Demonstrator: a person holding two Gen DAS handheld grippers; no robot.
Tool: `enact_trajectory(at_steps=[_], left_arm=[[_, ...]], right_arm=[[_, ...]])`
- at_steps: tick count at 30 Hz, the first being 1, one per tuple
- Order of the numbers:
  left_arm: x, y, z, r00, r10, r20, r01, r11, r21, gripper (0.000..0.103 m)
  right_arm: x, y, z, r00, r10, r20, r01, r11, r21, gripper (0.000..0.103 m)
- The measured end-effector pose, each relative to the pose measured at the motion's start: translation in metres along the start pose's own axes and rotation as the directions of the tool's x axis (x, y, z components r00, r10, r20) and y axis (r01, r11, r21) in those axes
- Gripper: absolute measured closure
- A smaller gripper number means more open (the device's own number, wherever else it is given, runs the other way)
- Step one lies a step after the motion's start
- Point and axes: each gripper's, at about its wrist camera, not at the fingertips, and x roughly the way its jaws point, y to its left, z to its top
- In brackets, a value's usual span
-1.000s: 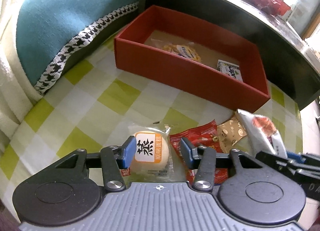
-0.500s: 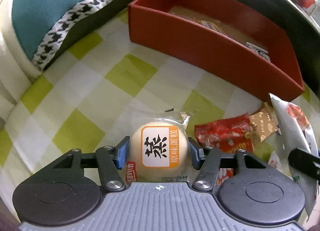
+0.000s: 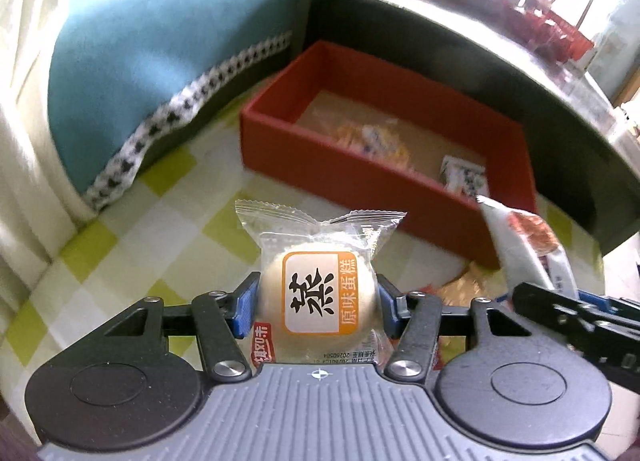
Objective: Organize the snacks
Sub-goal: 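Carry the bun bag and noodle packet over the red box with both tools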
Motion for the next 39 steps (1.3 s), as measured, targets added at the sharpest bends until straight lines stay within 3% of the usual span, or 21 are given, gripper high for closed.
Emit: enact_trajectory(at_steps=[22,39], left_arm=[[0.043,-0.056,0.074,0.996,-0.007,0.085,0.001,0.998,0.066,0.038],[0.087,-0.068,0.099,0.994,0.049,0.095,-0.058,0.993,0.104,0.038]], right_arm=[[0.042,-0.023,0.065,0.994,-0.079,0.078,0.077,0.997,0.029,0.057],[0.092,-0.036,0.079,0.994,-0.104,0.039,0.102,0.994,0.037,0.057]])
